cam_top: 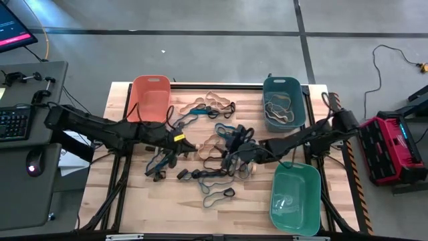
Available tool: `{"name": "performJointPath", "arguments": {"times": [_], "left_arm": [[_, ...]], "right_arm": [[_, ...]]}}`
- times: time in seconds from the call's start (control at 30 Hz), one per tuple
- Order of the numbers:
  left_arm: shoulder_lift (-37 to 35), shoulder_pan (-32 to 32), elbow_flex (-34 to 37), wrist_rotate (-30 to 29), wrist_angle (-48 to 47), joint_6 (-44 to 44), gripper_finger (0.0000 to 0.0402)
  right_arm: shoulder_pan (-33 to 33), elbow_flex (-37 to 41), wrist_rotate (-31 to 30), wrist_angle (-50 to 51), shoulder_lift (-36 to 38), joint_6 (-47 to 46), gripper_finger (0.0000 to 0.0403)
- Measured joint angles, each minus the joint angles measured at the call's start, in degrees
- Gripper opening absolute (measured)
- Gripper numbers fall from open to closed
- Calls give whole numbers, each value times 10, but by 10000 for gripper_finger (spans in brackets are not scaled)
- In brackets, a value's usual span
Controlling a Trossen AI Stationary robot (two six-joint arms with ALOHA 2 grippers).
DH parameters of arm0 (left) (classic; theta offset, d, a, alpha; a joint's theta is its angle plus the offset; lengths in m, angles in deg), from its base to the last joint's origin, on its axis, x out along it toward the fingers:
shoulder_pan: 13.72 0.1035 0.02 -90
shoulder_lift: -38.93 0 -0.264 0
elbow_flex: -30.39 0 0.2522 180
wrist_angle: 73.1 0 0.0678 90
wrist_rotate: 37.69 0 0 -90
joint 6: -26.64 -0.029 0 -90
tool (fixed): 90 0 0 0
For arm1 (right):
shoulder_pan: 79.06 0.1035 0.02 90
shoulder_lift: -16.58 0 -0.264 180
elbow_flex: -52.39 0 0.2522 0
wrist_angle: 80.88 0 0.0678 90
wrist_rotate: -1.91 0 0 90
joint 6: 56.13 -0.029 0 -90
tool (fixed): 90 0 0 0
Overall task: Sort rubber bands into baskets
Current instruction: Put the white rubber band into the blue bin
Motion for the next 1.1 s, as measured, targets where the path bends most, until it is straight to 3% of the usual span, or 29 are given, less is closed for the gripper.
{"name": "performJointPath", "arguments": {"times": [0.23,0.7,0.87,0.97,1.1], "left_arm": [[0,17,0,0,67,-1,0],[10,21,0,4,137,-10,0],[10,21,0,12,136,-10,0],[10,21,0,27,135,-7,0],[10,21,0,43,137,-5,0]], "right_arm": [[0,-29,27,-89,-50,10,233],[-6,-93,35,-97,-79,81,233],[-17,-94,77,-98,-78,99,232],[-20,-94,93,-102,-78,104,215],[-21,-94,98,-102,-78,111,155]]}}
